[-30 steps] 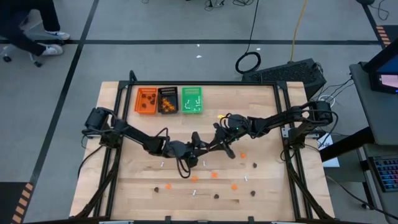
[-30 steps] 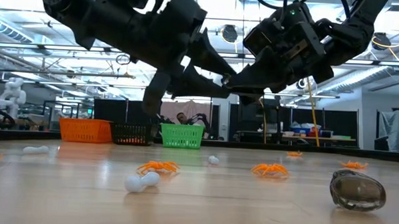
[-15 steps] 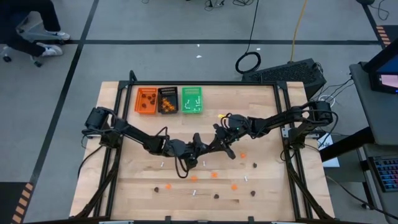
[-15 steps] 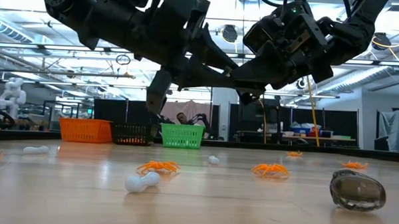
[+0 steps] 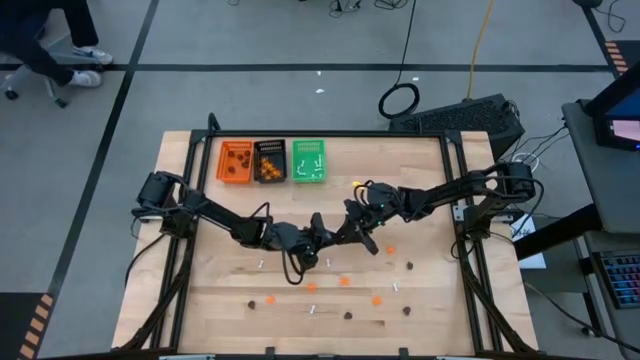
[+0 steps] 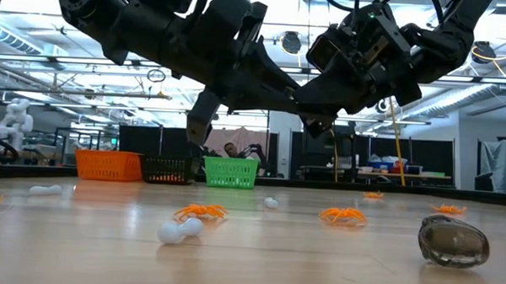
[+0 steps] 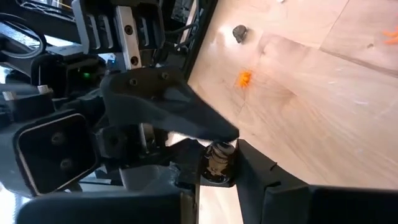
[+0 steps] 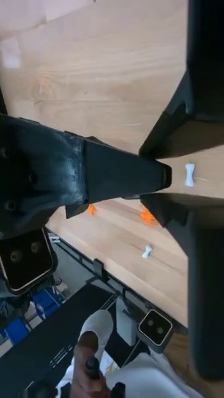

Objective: Sort Halloween decoration
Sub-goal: Put the black skull toy into the orange bin

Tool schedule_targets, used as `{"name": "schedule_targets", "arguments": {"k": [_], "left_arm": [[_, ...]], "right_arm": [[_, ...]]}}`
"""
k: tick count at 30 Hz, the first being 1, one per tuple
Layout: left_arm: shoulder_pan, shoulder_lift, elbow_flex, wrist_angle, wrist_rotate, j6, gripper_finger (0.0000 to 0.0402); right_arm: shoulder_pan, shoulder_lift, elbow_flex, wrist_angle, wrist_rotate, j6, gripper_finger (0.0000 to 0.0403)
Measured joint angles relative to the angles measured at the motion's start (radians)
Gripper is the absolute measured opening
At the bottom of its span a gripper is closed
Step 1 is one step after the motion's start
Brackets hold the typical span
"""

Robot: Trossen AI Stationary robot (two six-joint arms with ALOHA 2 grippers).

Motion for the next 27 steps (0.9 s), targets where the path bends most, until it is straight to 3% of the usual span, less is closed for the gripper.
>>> {"name": "schedule_targets", "arguments": {"k": [6,11,19,27], "left_arm": [[-0.016,0.000,0.000,0.002,-0.003,0.023,0.0056],[-0.025,0.000,0.000,0.005,-0.021,0.019,0.0056],[-0.075,-0.026,0.000,0.025,-0.145,-0.053,0.0055],[-0.134,-0.072,0.000,0.050,-0.207,-0.340,0.0058]], "right_arm": [[0.001,0.000,0.000,-0.048,-0.003,0.006,0.0177],[0.000,0.000,0.000,-0.067,-0.001,-0.003,0.0225],[0.003,-0.001,0.000,-0.154,0.072,-0.064,0.0232],[0.110,-0.001,0.000,-0.068,0.341,-0.181,0.0227]]}}
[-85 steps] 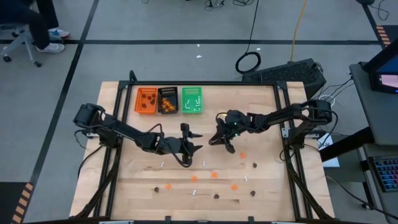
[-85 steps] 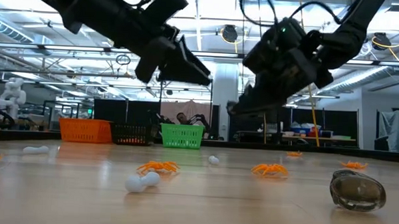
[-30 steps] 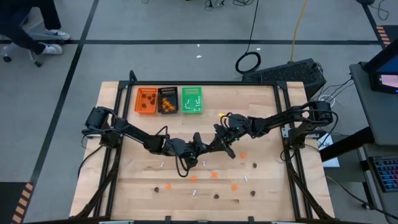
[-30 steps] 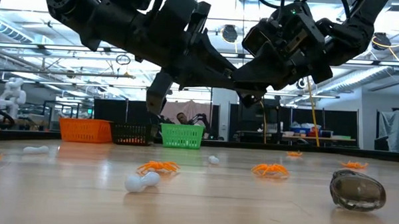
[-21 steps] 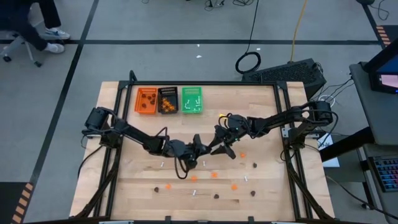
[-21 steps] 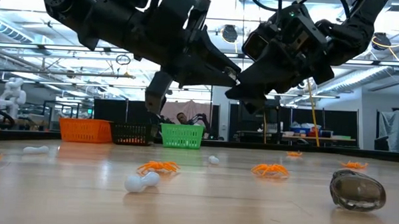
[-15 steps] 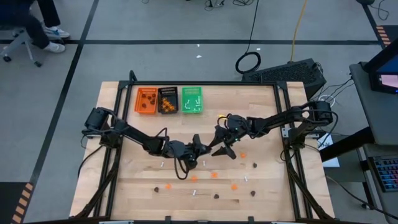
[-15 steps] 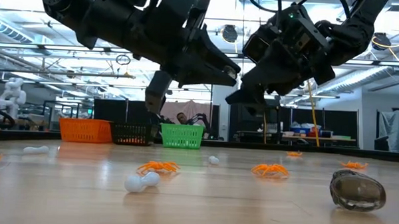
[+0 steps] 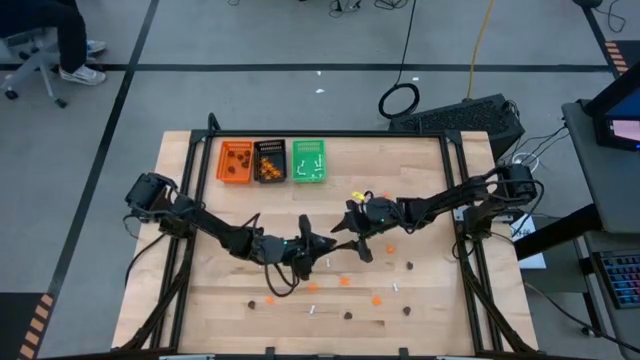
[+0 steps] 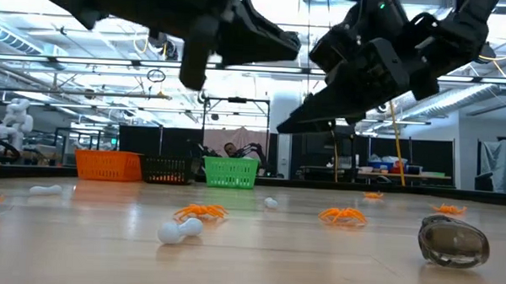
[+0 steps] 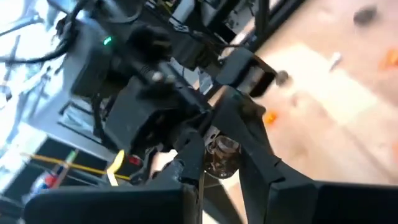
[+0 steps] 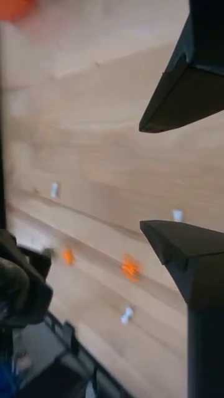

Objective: Sort Halloween decoration
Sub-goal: Put the black skull toy into the orange bin

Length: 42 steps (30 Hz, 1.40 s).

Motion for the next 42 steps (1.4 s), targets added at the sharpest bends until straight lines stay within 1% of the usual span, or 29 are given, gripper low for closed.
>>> {"name": "schedule_targets", "arguments": {"k": [2,6,8,14,16,20,23,31,35,39,42], "left_arm": [[-0.016,-0.007,0.000,0.005,-0.016,-0.071,0.0059],[-0.041,-0.006,0.000,-0.003,-0.043,-0.260,0.0060],[-0.046,-0.006,0.000,0.000,-0.059,-0.380,0.0060],[-0.046,-0.006,0.000,-0.029,-0.061,-0.753,0.0061],[-0.045,-0.006,0.000,-0.055,-0.061,-0.829,0.0061],[-0.043,-0.006,0.000,-0.061,-0.061,-0.962,0.0061],[-0.040,-0.013,0.000,-0.066,-0.061,-1.005,0.0061],[-0.029,-0.021,0.000,-0.064,-0.038,-1.007,0.0061],[-0.024,-0.021,0.000,-0.109,-0.038,-1.002,0.0061],[-0.025,-0.021,0.000,-0.154,-0.038,-0.902,0.0061],[-0.025,-0.021,-0.001,-0.173,-0.038,-0.861,0.0061]], "right_arm": [[0.027,0.000,0.000,0.014,0.063,-0.025,0.0227],[0.077,0.000,0.000,0.052,0.170,-0.066,0.0226],[0.103,0.000,0.000,0.068,0.230,-0.088,0.0226],[0.166,0.000,0.000,0.076,0.409,-0.161,0.0226],[0.178,0.000,0.000,0.076,0.429,-0.174,0.0226],[0.191,0.000,0.000,0.076,0.426,-0.184,0.0226],[0.200,0.000,0.000,0.076,0.425,-0.188,0.0226],[0.205,0.000,0.000,0.076,0.424,-0.188,0.0226],[0.205,0.000,0.000,0.076,0.424,-0.188,0.0226],[0.205,0.000,0.000,0.076,0.420,-0.188,0.0226],[0.205,0.000,0.000,0.076,0.420,-0.188,0.0226]]}}
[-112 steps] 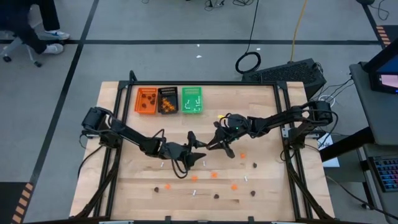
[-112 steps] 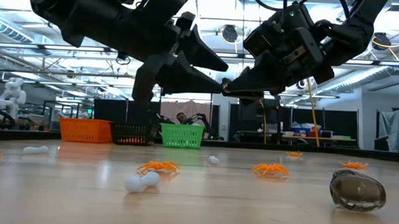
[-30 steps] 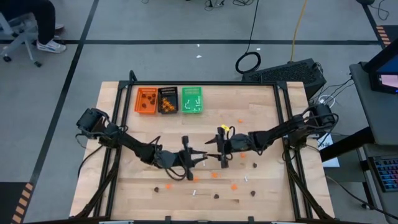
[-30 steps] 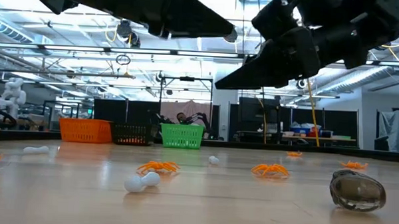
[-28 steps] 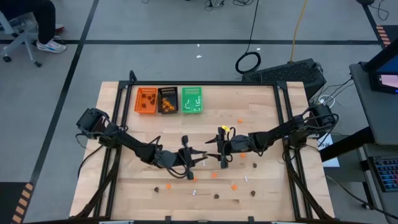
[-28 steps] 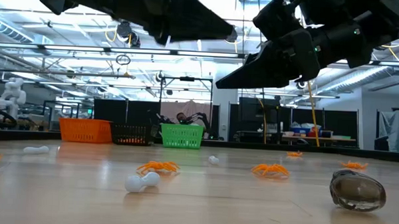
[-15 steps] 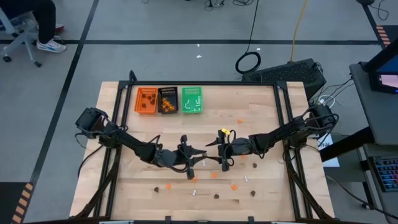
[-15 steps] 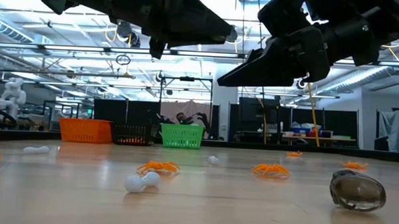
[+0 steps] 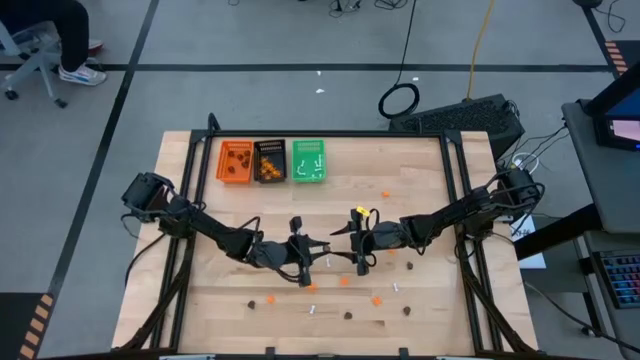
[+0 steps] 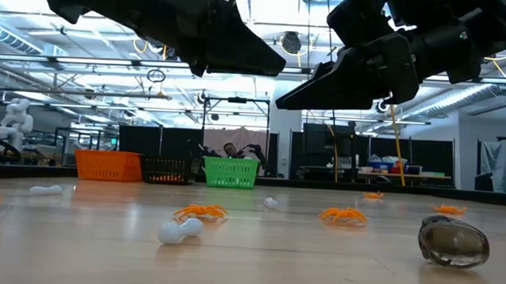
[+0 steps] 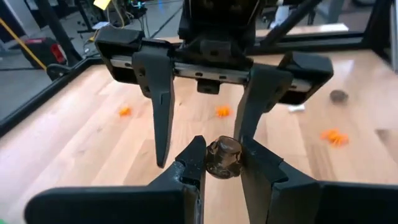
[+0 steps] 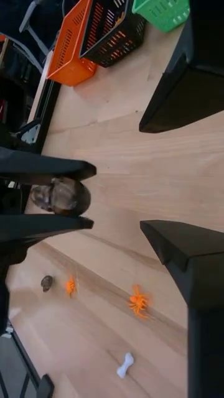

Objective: Sort Halloween decoration
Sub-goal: Put the black skull toy into the orange bin

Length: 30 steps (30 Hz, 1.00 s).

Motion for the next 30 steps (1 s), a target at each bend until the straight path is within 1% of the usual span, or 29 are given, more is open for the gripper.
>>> {"name": "schedule_targets", "arguments": {"k": [3,5,10,16,21,24,30], "left_arm": [[0.005,-0.016,0.000,-0.051,0.000,0.013,0.0061],[0.016,-0.043,0.000,-0.106,0.000,-0.024,0.0061],[0.067,-0.180,-0.001,-0.370,0.000,-0.143,0.0061],[0.148,-0.375,-0.001,-0.674,0.001,-0.173,0.0061],[0.239,-0.519,-0.001,-0.910,0.003,-0.217,0.0061],[0.307,-0.582,-0.001,-1.047,0.004,-0.234,0.0061],[0.473,-0.656,-0.001,-1.284,0.012,-0.276,0.0061]], "right_arm": [[0.000,0.000,0.000,0.000,0.000,0.000,0.0226],[0.000,0.000,0.000,0.000,0.000,0.000,0.0226],[0.000,0.000,0.000,0.000,0.000,0.000,0.0226],[0.000,0.000,0.000,0.000,0.000,0.000,0.0226],[0.000,0.000,0.000,0.000,-0.001,0.005,0.0226],[0.000,0.000,0.000,0.000,-0.001,0.011,0.0226],[0.000,0.000,0.000,-0.002,-0.001,0.012,0.0226]]}}
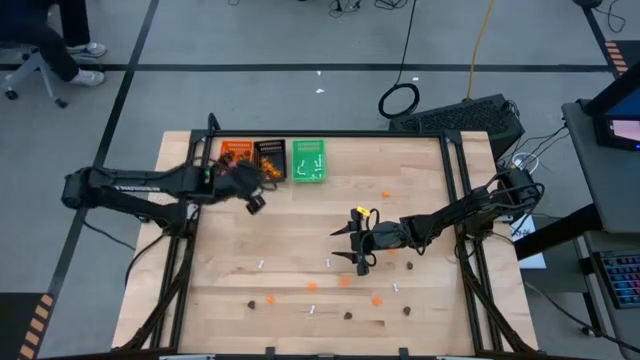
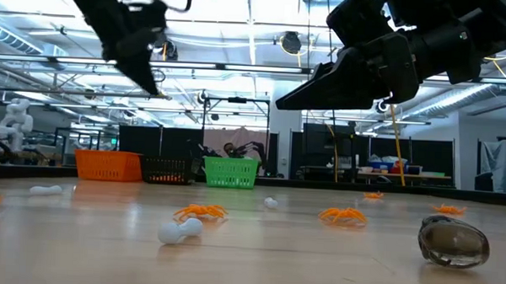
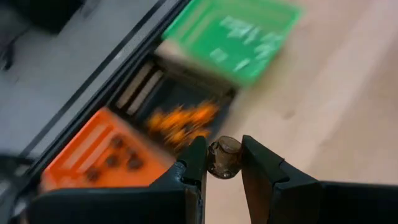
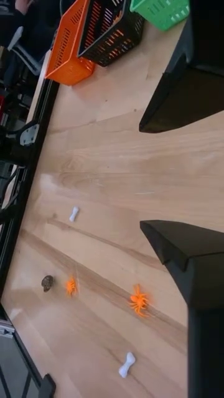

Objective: Sort Halloween decoration
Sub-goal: Put the black skull toy into the orange bin

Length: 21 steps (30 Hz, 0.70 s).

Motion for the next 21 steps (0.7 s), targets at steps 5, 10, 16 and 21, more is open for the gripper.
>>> {"name": "schedule_targets", "arguments": {"k": [5,10,16,21], "left_arm": [[0.153,-0.005,0.000,-0.081,0.022,0.000,0.0061],[0.305,0.001,-0.041,-0.084,0.023,0.007,0.0061],[0.443,0.017,-0.119,-0.025,0.023,0.055,0.0061],[0.475,0.045,-0.156,0.051,0.025,0.066,0.0066]], "right_arm": [[0.000,0.000,0.000,-0.006,-0.001,0.038,0.0226],[0.001,0.000,0.000,-0.033,-0.003,0.093,0.0226],[0.002,0.000,0.000,-0.061,-0.003,0.154,0.0226],[0.012,0.000,0.000,-0.063,-0.004,0.157,0.0226]]}}
